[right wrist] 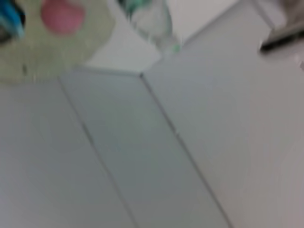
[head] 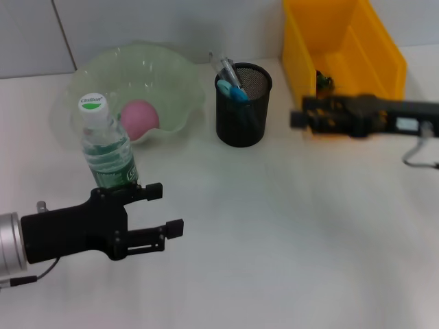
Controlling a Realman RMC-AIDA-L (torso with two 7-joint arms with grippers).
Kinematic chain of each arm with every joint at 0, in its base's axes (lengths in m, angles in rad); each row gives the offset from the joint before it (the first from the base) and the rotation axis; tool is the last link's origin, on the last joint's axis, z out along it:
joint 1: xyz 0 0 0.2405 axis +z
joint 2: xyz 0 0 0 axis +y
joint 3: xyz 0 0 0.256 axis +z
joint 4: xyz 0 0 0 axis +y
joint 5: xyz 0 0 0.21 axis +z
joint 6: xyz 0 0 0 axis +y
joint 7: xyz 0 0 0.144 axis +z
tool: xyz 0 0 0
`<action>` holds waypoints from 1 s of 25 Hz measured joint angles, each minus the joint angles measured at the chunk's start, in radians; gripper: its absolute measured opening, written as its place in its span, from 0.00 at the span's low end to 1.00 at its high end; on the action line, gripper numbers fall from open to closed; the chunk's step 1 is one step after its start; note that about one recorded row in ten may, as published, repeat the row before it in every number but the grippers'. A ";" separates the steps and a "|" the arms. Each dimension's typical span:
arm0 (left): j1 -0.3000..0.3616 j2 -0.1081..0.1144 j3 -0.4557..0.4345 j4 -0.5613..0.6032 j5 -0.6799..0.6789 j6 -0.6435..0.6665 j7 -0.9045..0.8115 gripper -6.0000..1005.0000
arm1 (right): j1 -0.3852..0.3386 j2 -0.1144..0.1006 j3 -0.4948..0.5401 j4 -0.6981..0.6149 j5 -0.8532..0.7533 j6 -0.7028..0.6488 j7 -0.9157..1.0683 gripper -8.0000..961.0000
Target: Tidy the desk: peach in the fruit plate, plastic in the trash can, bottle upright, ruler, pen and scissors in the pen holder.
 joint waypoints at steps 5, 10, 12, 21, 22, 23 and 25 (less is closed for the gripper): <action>-0.043 0.025 0.000 -0.028 0.001 0.028 -0.072 0.83 | 0.022 -0.012 0.054 0.022 -0.205 -0.049 -0.002 0.86; -0.089 0.045 0.000 -0.077 -0.001 0.047 -0.129 0.83 | 0.045 -0.003 0.056 0.023 -0.313 -0.087 -0.007 0.86; -0.096 0.048 0.000 -0.084 -0.001 0.047 -0.136 0.83 | 0.053 -0.001 0.056 0.025 -0.327 -0.099 -0.023 0.86; -0.122 0.061 -0.002 -0.119 -0.001 0.067 -0.164 0.83 | 0.060 0.001 0.048 0.027 -0.329 -0.119 -0.041 0.86; -0.122 0.062 -0.002 -0.119 -0.001 0.073 -0.165 0.83 | 0.061 0.003 0.048 0.027 -0.331 -0.120 -0.043 0.86; -0.122 0.062 -0.002 -0.119 -0.001 0.073 -0.165 0.83 | 0.062 0.004 0.048 0.027 -0.332 -0.120 -0.044 0.86; -0.121 0.063 -0.002 -0.119 0.000 0.080 -0.165 0.83 | 0.062 0.005 0.048 0.027 -0.333 -0.120 -0.044 0.86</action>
